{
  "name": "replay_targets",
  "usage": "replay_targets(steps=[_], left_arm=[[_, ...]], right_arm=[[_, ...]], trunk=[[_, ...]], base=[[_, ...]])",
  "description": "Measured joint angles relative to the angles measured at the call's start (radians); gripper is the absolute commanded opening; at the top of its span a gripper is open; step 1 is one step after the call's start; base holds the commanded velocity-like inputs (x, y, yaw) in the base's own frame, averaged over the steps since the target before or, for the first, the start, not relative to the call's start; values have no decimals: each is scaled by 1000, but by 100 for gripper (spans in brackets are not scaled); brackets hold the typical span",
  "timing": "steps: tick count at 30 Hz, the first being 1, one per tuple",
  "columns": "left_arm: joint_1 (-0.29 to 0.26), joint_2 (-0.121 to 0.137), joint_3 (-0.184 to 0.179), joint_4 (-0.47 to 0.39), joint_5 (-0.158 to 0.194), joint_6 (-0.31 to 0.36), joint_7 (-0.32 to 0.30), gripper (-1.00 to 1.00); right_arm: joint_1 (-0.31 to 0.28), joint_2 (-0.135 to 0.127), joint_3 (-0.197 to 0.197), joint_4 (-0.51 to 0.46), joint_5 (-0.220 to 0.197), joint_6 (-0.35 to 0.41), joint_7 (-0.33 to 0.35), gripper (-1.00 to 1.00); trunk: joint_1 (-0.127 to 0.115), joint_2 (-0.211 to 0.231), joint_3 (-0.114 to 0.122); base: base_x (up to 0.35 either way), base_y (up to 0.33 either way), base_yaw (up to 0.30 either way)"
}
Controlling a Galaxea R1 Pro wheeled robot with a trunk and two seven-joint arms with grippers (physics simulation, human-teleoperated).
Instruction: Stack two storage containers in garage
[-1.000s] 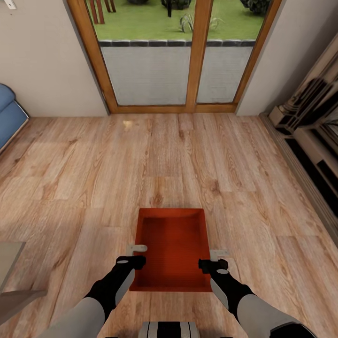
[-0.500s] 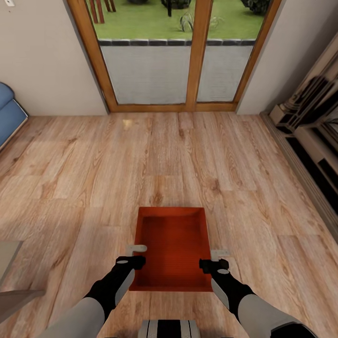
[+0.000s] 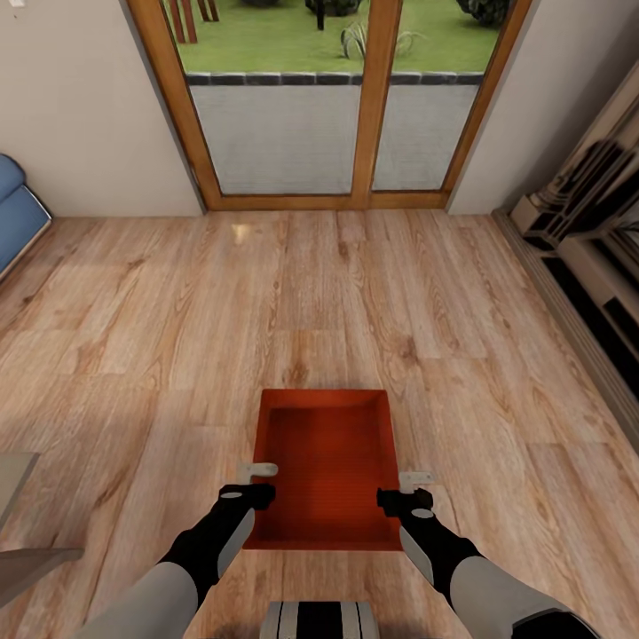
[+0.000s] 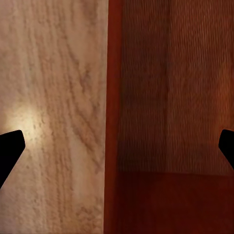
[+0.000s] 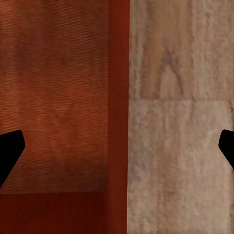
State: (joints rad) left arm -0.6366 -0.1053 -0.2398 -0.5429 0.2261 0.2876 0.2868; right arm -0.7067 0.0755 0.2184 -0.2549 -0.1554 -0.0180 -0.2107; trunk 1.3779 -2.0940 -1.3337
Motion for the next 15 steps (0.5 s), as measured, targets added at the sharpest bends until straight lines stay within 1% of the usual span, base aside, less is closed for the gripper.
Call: replay_targets(steps=[11,15], left_arm=[[0,0,0,0,1,0,0,100],[0,1,0,0,1,1,0,100]], right_arm=[[0,0,0,0,3,0,0,100],[0,0,0,0,3,0,0,100]], trunk=[[42,-77,-34],[42,-77,-34]], base=[[0,0,0],[0,0,0]])
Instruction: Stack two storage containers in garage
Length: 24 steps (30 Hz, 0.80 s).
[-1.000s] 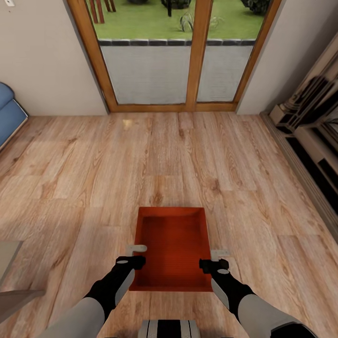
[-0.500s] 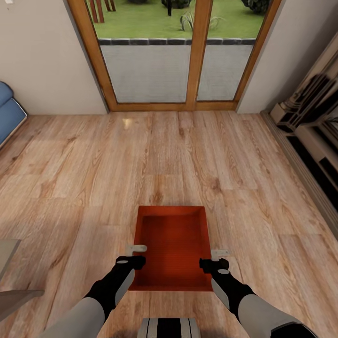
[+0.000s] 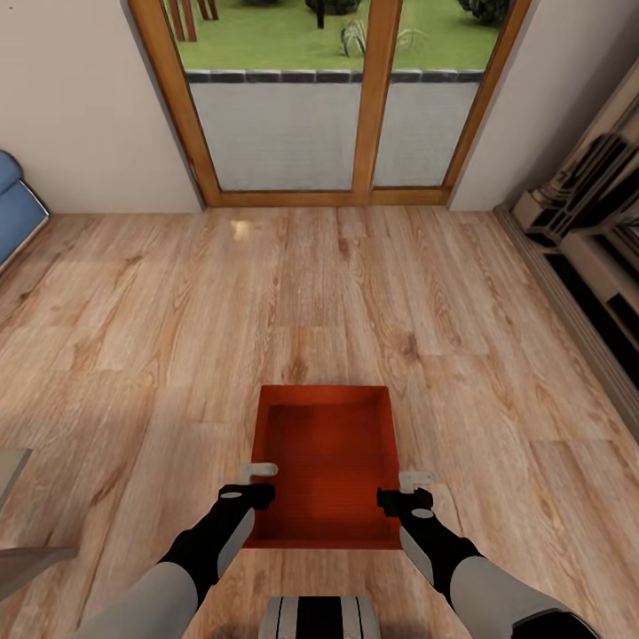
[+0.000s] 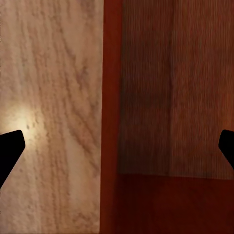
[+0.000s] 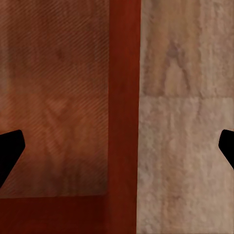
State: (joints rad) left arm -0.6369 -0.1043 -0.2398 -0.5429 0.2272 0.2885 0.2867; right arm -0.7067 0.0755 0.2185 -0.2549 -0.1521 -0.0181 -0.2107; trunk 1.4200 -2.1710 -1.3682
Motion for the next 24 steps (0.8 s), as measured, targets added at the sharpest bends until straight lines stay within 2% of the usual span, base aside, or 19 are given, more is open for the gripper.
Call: replay_targets(steps=[24], left_arm=[[0,10,0,1,0,1,0,100]], right_arm=[[0,2,2,0,0,2,1,100]], trunk=[[0,0,0]], base=[[0,0,0]])
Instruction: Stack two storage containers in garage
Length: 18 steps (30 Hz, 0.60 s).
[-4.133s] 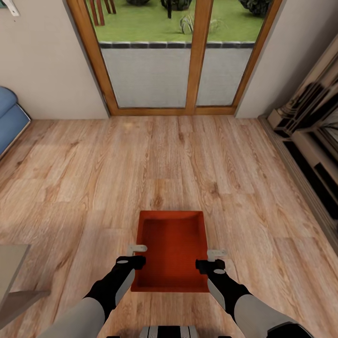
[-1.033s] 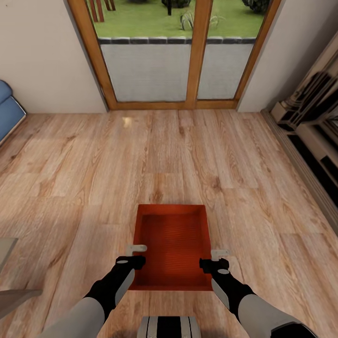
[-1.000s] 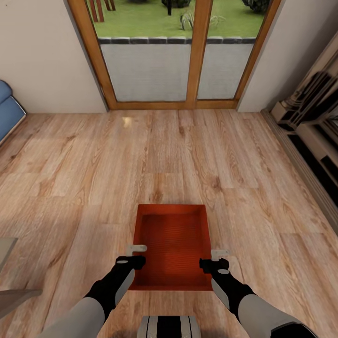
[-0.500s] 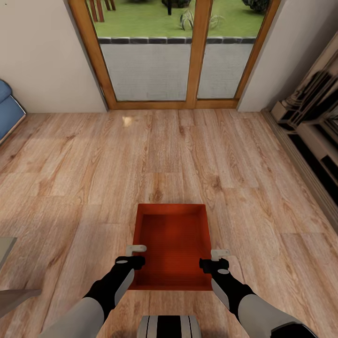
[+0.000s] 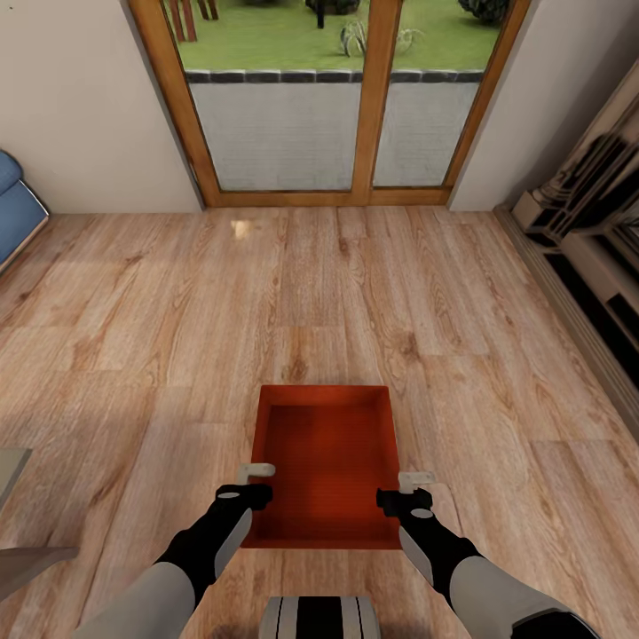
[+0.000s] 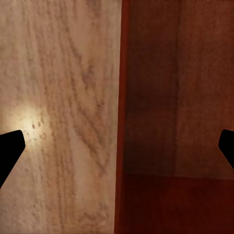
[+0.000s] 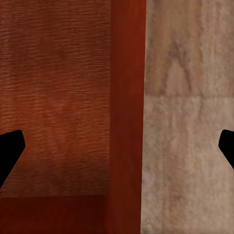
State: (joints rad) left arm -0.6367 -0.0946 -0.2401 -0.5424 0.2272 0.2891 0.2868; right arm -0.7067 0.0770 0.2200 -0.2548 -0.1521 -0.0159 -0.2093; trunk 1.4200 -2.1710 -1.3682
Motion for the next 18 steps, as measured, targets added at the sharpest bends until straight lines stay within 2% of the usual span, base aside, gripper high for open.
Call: replay_targets(steps=[4,15,18], left_arm=[[0,0,0,0,0,0,0,100],[0,0,0,-1,0,0,0,100],[-1,0,0,-1,0,0,0,100]], right_arm=[[0,0,0,0,1,0,0,100],[0,0,1,0,1,-2,0,100],[0,0,2,0,2,-2,-1,100]], trunk=[[0,0,0],[42,-77,-34],[42,-77,-34]], base=[[0,0,0],[0,0,0],[0,0,0]])
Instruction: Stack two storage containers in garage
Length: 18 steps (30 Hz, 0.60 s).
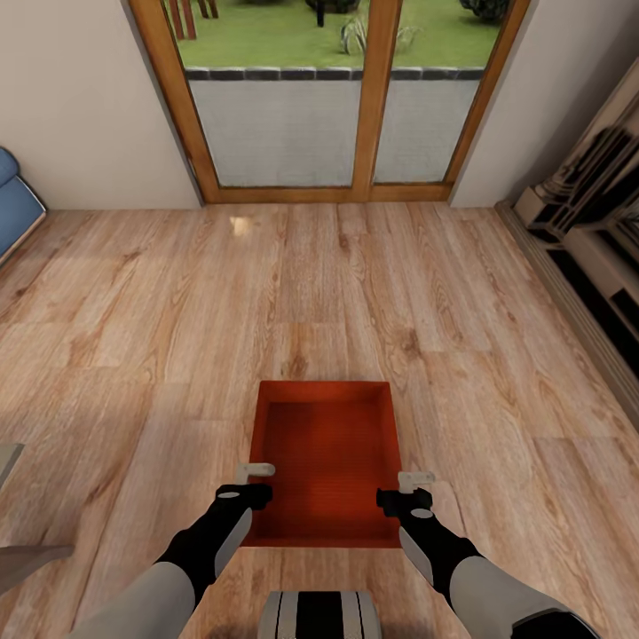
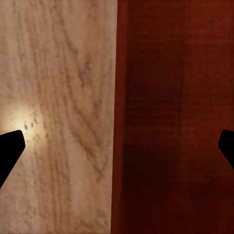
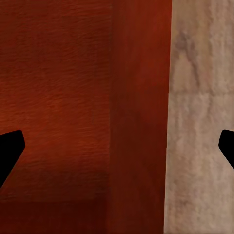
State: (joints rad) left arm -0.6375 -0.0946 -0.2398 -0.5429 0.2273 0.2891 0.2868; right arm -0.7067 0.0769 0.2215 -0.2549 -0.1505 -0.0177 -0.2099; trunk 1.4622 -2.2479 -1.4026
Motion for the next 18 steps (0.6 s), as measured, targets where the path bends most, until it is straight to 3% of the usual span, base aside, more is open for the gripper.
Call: replay_targets(steps=[14,18], left_arm=[[0,1,0,1,0,0,0,100],[0,1,0,1,0,0,0,100]], right_arm=[[0,0,3,0,0,0,0,100],[0,0,3,0,0,0,0,100]], trunk=[[0,0,0],[15,-28,-12]], base=[[0,0,0],[0,0,0]])
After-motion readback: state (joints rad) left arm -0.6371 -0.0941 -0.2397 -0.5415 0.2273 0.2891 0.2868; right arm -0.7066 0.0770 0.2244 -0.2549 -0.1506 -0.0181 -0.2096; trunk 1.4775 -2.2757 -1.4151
